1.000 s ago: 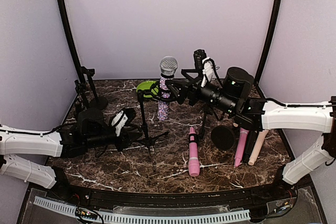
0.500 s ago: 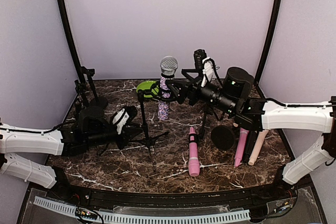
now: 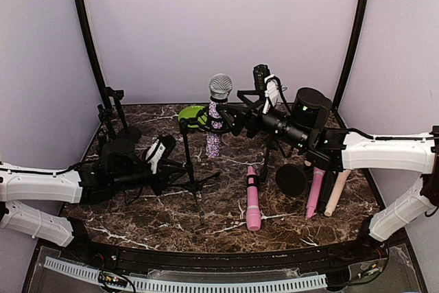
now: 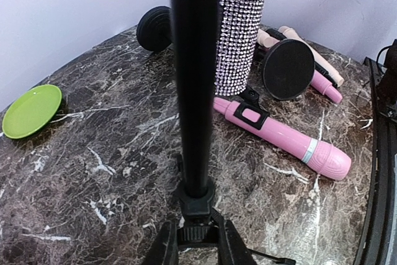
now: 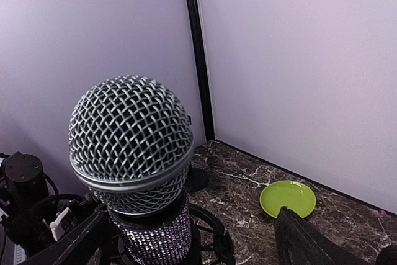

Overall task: Remove the microphone from the stand
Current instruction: Unscrew the knob on the microphone stand.

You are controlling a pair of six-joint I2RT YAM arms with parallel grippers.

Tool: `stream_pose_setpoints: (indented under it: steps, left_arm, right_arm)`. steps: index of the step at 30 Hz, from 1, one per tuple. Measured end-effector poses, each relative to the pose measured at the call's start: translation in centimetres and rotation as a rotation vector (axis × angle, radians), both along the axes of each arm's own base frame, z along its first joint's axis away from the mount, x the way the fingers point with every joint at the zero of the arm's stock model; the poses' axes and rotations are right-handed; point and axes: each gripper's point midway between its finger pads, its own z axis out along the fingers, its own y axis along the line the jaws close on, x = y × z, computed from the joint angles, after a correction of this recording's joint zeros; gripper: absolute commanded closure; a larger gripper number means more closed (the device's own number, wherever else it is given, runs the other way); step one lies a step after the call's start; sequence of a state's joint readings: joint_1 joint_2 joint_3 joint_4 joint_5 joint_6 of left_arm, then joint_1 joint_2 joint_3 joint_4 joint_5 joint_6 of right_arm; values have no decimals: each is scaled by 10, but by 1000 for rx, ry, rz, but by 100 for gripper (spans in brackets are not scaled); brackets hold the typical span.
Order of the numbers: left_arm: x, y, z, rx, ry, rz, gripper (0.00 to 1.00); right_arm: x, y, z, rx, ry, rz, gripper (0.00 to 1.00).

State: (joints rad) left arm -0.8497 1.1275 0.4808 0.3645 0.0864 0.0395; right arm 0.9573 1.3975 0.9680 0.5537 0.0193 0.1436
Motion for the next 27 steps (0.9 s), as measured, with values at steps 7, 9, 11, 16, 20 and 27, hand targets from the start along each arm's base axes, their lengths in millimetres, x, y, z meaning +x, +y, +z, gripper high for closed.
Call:
stream_pose_setpoints:
  steps: [7,9,11,16,20,27]
  left_arm:
    - [-1,2,-1,-141,197,-14,100]
    - [-1,2,-1,-181,252,-24,100]
    - [-1,2,-2,-225,310,-34,100]
    - [-1,3,-3,-309,410,-54,100]
    - [-1,3,-3,-360,481,-70,100]
    - [-2,3,-4,-405,562,-83,96]
  right_arm:
    - [0,0,0,7,9,2,8]
    - [0,0,0,9,11,3,8]
    - [-1,0,0,9,13,5,8]
    - [-1,1,0,11,15,8,8]
    - [-1,1,0,11,15,10,6]
    - [-2,2,0,8,14,18,5]
